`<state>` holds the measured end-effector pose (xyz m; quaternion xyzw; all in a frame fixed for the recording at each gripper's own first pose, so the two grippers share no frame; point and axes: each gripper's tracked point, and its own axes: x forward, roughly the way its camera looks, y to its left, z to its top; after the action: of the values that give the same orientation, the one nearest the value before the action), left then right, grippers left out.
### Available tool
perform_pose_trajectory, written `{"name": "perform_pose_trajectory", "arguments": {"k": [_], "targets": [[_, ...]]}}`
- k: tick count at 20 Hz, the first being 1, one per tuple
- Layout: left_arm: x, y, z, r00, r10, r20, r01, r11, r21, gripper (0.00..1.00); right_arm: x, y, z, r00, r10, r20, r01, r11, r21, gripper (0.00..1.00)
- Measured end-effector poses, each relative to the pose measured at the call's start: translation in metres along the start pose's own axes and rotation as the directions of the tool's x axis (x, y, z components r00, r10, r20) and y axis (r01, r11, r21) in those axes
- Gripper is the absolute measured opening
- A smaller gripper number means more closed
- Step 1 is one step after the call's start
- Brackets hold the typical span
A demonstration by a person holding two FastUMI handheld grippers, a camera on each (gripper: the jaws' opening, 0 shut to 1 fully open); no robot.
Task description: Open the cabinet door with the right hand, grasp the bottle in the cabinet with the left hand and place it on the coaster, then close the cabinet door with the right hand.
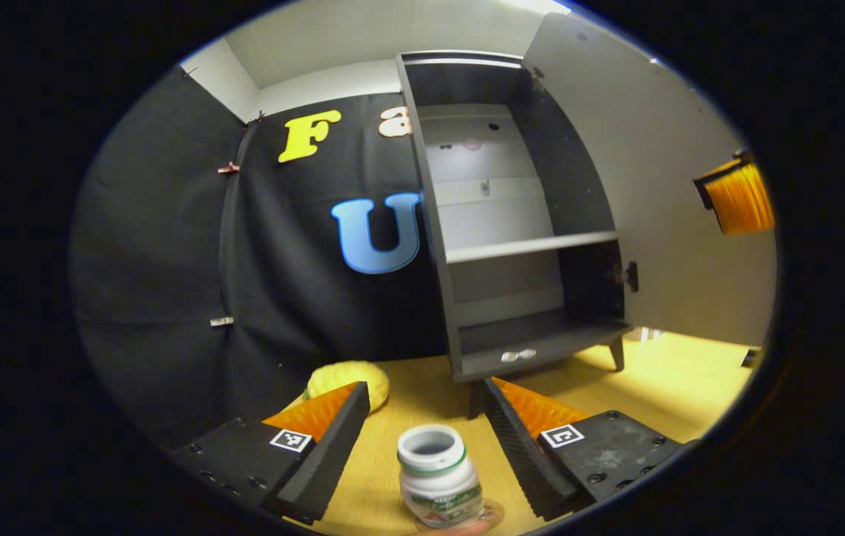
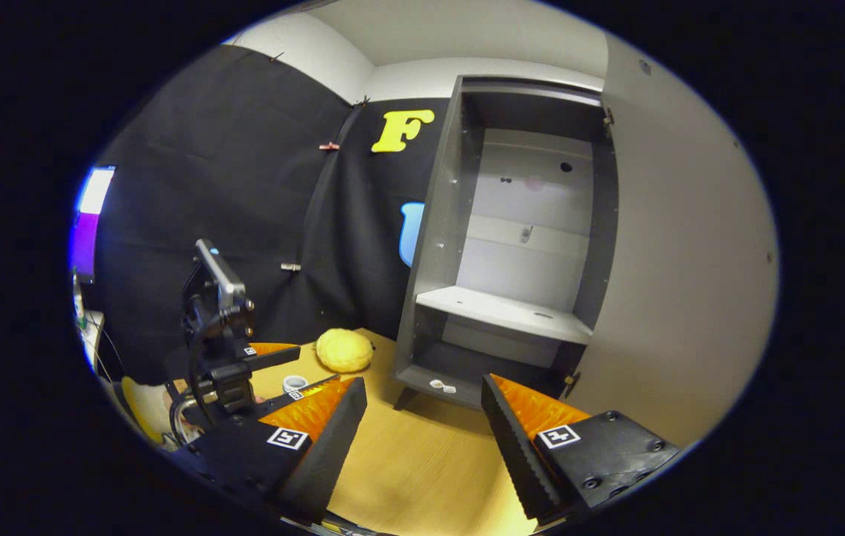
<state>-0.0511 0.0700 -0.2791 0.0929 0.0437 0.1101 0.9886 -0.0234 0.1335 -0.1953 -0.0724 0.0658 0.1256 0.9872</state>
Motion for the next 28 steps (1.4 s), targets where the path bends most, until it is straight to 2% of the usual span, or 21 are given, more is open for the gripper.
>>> {"name": "perform_pose_trajectory", "arguments": {"k": [3, 5, 7, 8, 9, 12, 13, 15, 17, 18, 19, 21, 23, 24, 26, 27, 28], "targets": [[-0.015, 0.0, 0.071, 0.999, -0.039, 0.035, 0.039, 0.999, 0.009, 0.96, -0.034, -0.009, 0.036, 1.0, 0.002, 0.005, -0.002, 1.0, -0.003, 0.96], [-0.026, -0.007, 0.11, 0.997, -0.064, 0.037, 0.063, 0.997, 0.034, 0.96, -0.064, -0.025, 0.063, 0.999, -0.037, 0.03, 0.037, 0.999, 0.011, 0.96], [-0.036, -0.021, 0.132, 0.995, -0.103, 0.014, 0.103, 0.994, 0.027, 0.96, -0.097, -0.035, 0.084, 0.997, -0.062, 0.041, 0.059, 0.996, 0.067, 0.96], [-0.041, -0.032, 0.14, 0.991, -0.131, 0.004, 0.131, 0.991, 0.019, 0.92, -0.112, -0.044, 0.093, 0.996, -0.081, 0.046, 0.076, 0.993, 0.086, 0.96], [-0.046, -0.04, 0.149, 0.99, -0.144, -0.006, 0.144, 0.989, 0.022, 1.0, -0.128, -0.059, 0.097, 0.992, -0.116, 0.048, 0.111, 0.989, 0.095, 0.94], [-0.052, -0.062, 0.169, 0.987, -0.159, 0.005, 0.158, 0.986, 0.052, 0.96, -0.169, -0.11, 0.101, 0.968, -0.245, 0.047, 0.239, 0.966, 0.102, 0.95], [-0.054, -0.072, 0.173, 0.986, -0.167, 0.013, 0.166, 0.984, 0.058, 0.99, -0.18, -0.132, 0.101, 0.953, -0.298, 0.055, 0.293, 0.952, 0.09, 0.94], [-0.059, -0.091, 0.182, 0.983, -0.182, 0.028, 0.18, 0.982, 0.059, 0.99, -0.197, -0.178, 0.096, 0.92, -0.388, 0.054, 0.385, 0.921, 0.059, 0.96], [-0.068, -0.109, 0.188, 0.979, -0.198, 0.04, 0.196, 0.979, 0.051, 0.99, -0.205, -0.209, 0.093, 0.902, -0.429, 0.053, 0.427, 0.903, 0.041, 0.95], [-0.073, -0.116, 0.19, 0.979, -0.2, 0.042, 0.198, 0.979, 0.05, 0.92, -0.206, -0.221, 0.094, 0.898, -0.436, 0.061, 0.435, 0.9, 0.036, 0.96], [-0.08, -0.121, 0.191, 0.979, -0.197, 0.044, 0.194, 0.979, 0.055, 0.99, -0.204, -0.231, 0.097, 0.896, -0.438, 0.075, 0.437, 0.899, 0.036, 0.95], [-0.092, -0.126, 0.192, 0.983, -0.181, 0.042, 0.177, 0.981, 0.076, 0.96, -0.18, -0.241, 0.104, 0.905, -0.413, 0.1, 0.41, 0.911, 0.05, 0.96], [-0.104, -0.129, 0.188, 0.986, -0.162, 0.027, 0.159, 0.983, 0.089, 0.99, -0.161, -0.247, 0.112, 0.919, -0.371, 0.132, 0.365, 0.929, 0.067, 0.94], [-0.11, -0.129, 0.183, 0.989, -0.149, 0.01, 0.147, 0.985, 0.088, 0.99, -0.154, -0.255, 0.112, 0.923, -0.359, 0.137, 0.352, 0.933, 0.073, 0.97], [-0.12, -0.127, 0.173, 0.993, -0.115, -0.024, 0.116, 0.991, 0.072, 0.99, -0.144, -0.254, 0.114, 0.937, -0.315, 0.149, 0.304, 0.949, 0.087, 0.94], [-0.124, -0.127, 0.17, 0.994, -0.101, -0.037, 0.103, 0.993, 0.06, 0.96, -0.143, -0.254, 0.116, 0.94, -0.303, 0.157, 0.292, 0.952, 0.09, 0.96], [-0.127, -0.125, 0.168, 0.995, -0.087, -0.046, 0.089, 0.995, 0.047, 0.96, -0.14, -0.255, 0.119, 0.943, -0.289, 0.167, 0.277, 0.956, 0.093, 0.92]]}}
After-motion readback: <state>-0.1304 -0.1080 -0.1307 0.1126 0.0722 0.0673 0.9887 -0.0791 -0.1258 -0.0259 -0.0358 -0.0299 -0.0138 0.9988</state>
